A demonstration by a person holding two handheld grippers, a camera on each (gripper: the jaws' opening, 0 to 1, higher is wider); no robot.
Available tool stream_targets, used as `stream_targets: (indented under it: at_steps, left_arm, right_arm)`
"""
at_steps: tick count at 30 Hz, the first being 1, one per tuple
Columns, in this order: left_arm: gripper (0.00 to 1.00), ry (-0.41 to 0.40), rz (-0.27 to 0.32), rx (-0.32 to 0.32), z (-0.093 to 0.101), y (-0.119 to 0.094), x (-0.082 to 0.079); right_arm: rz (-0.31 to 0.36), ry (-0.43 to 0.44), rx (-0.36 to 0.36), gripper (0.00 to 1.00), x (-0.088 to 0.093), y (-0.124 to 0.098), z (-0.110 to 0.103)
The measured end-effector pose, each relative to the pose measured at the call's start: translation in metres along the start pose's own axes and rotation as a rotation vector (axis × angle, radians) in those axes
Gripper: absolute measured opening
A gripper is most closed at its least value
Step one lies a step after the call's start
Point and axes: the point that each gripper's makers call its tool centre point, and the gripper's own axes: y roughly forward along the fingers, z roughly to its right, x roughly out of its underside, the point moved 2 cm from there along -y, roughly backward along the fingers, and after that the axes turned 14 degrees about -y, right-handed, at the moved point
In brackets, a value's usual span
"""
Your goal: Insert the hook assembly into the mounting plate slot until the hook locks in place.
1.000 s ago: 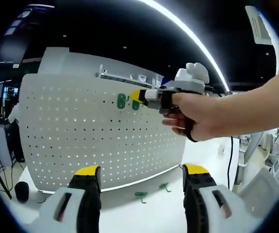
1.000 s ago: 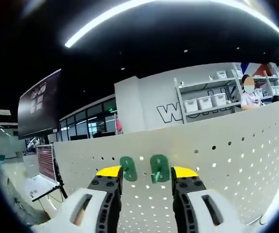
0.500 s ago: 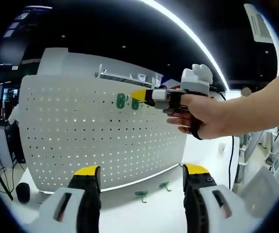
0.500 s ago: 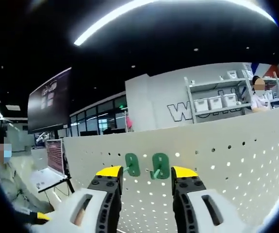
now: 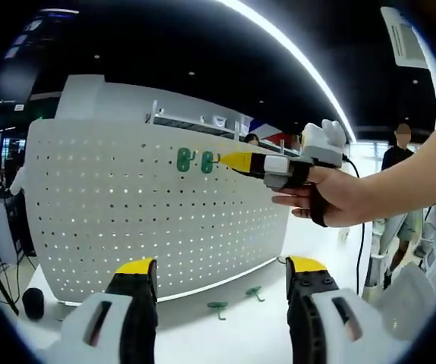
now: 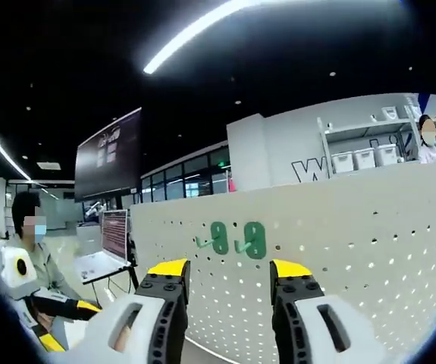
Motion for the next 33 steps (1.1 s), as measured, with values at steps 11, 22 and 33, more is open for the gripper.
stream_targets:
  at_steps: [11,22,33]
  left_arm:
    - [0.71,-0.007,-0.009,-0.008,-0.003,-0.003,0.003]
    - [0.71,-0.007,-0.021,-0.002,-0.004,-0.002,0.003]
    - [0.71,-0.011,-0.027,0.002,-0.005,-0.004,0.006]
  right_arm:
    - [-0.005,-0.030,-0.031,0.42,0.001,-0.016,0.002]
    - [-0.025,-0.052,-0.081,0.43,0.012,-0.042,0.003]
    - [-0.051,-0.050,-0.084,0.45,0.025,-0.065,0.002]
